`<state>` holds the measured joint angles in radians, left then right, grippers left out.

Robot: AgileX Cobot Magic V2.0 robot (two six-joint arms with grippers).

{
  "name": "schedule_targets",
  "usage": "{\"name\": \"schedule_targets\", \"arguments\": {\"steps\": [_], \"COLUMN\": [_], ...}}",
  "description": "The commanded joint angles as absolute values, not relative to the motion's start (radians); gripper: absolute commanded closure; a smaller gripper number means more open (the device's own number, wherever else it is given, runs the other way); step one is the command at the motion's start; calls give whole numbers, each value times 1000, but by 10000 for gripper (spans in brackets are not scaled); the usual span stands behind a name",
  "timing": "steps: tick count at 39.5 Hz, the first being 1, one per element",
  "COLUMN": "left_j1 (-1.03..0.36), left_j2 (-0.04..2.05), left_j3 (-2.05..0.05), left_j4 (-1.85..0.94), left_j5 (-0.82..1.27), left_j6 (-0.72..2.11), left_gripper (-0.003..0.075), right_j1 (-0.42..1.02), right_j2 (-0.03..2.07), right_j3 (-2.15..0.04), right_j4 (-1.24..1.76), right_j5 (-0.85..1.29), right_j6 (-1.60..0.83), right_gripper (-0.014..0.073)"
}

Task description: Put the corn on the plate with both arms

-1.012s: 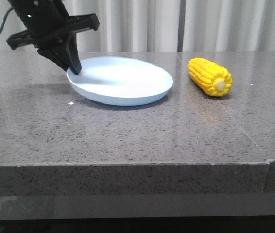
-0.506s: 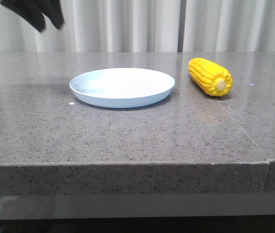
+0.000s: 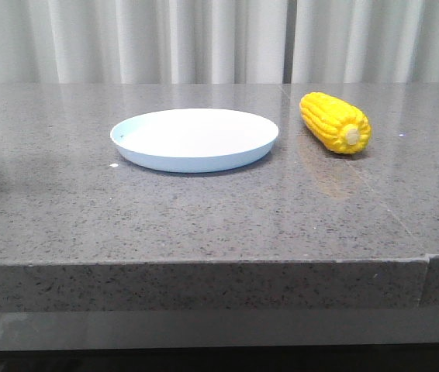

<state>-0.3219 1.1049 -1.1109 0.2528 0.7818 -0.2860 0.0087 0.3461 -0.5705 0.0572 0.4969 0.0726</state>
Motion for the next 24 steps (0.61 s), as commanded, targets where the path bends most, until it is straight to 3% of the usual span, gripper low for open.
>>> {"name": "schedule_targets", "arguments": {"steps": [1,13,24], "left_j1": [-325,-325,-325], "left_j2": [954,528,148], "left_j3": [-1014,-632,-446], "left_j4": [275,275,292], "left_j5": [650,458,433], "left_j6": [-306,-302,-291], "left_gripper": [741,741,741], "right_j1": [3,3,3], "right_j2": [361,361,361], "right_j3": [-604,-604,-604], "right_j4": [59,59,59], "right_j5": [423,423,423], "right_j6": [69,69,69], "right_gripper": [-55,-55,-55]}}
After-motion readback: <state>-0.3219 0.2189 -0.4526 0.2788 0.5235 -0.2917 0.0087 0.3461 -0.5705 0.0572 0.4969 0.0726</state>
